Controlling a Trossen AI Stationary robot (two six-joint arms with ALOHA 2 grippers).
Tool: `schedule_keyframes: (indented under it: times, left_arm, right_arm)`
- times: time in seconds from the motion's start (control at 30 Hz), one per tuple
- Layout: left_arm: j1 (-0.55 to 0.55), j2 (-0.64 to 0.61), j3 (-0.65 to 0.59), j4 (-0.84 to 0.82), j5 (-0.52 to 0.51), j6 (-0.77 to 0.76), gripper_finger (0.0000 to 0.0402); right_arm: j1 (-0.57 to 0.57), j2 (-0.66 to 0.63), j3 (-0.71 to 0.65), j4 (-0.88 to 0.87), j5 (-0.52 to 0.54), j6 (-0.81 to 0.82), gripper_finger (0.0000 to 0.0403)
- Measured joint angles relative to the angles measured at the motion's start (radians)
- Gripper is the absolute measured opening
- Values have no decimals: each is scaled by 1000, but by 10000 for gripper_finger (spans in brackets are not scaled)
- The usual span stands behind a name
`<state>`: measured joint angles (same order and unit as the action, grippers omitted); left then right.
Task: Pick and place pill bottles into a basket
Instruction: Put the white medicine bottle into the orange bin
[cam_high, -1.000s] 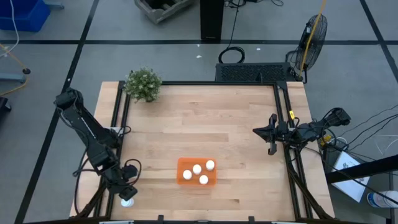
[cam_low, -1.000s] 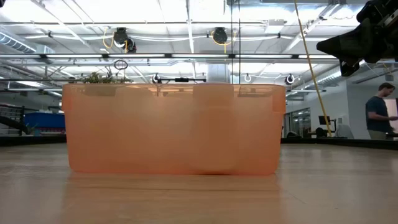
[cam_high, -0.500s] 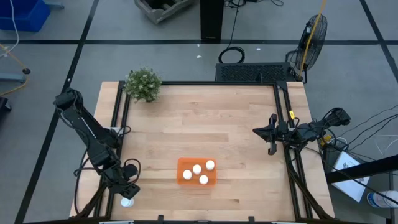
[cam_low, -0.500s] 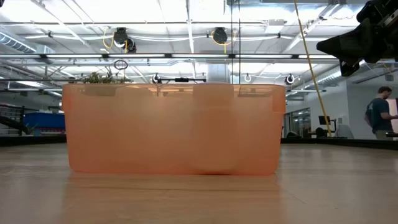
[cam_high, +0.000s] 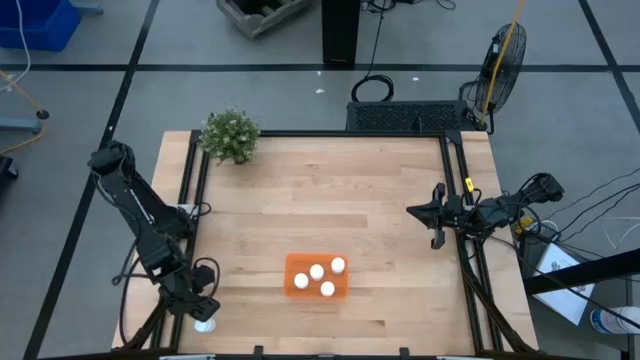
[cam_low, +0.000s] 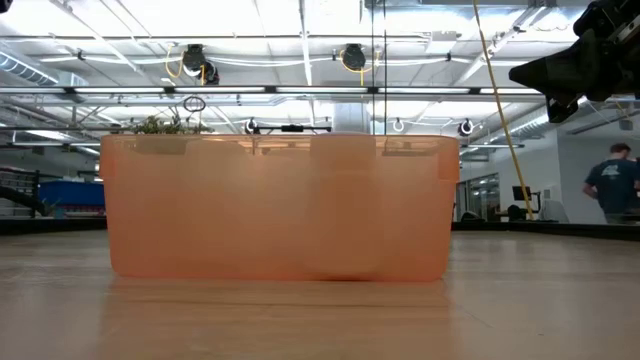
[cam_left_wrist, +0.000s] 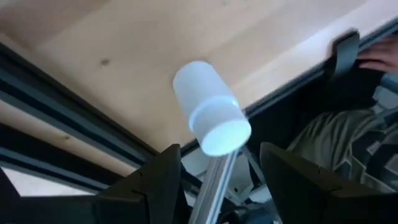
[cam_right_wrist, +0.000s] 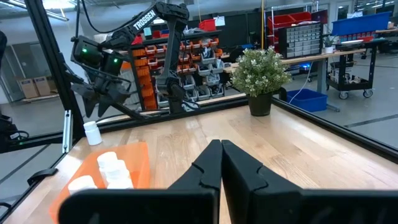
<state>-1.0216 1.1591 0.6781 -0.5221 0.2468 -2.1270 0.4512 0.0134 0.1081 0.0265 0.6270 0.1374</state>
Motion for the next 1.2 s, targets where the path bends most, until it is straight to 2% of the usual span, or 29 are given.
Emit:
schedule_keyframes:
  times: [0.17,0.33,0.63,0.77,1.03,1.2]
  left_arm:
    - [-9,0,0,-7,46,-42,225]
    - [-9,0,0,-24,41,-74,237]
    - [-9,1,0,1,15,-118,330]
    - [-9,3,0,5,-12,-143,354]
    - [-9,69,0,86,5,-162,347]
    - [-3,121,2,98,88,-150,343]
  right_arm:
    - [0,0,0,0,0,0,0]
    - [0,0,0,0,0,0,0]
    - [0,0,0,0,0,0,0]
    - [0,0,0,0,0,0,0]
    - [0,0,0,0,0,0,0]
    - [0,1,0,1,0,0,0]
